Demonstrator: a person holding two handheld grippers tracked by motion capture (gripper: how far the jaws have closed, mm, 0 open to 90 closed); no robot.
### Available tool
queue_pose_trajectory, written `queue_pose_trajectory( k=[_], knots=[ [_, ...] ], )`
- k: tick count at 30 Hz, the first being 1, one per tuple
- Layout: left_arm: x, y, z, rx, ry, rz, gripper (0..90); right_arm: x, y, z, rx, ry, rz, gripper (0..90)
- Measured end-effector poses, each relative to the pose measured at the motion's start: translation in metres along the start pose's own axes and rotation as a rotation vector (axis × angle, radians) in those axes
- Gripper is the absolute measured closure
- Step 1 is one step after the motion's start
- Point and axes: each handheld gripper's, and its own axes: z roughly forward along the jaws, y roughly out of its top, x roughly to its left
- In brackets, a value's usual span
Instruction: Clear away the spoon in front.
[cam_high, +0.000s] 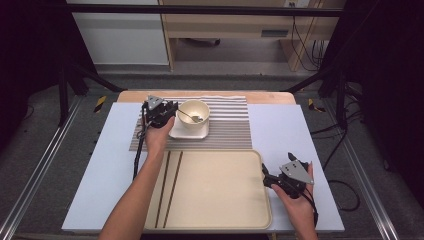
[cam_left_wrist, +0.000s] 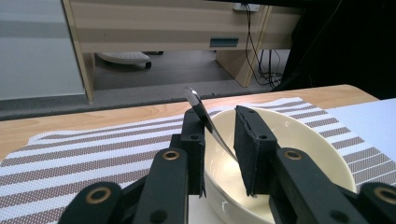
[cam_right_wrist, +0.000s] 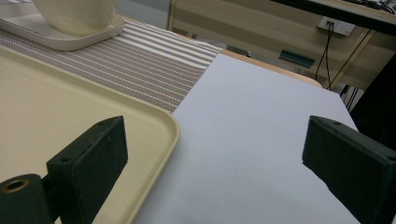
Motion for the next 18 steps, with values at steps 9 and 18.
queue_pose_trajectory(
  k=[9,18],
  knots=[
    [-0.004,0.004,-0.004,-0.025,-0.038,-0.015,82.1,0.000,0.000,0.000,-0.003,0.000,-0.001,7.0],
    [-0.011,0.014,-0.015,-0.104,-0.072,-0.013,89.0,0.000,0.000,0.000,0.001,-0.001,-0.006,7.0]
  ],
)
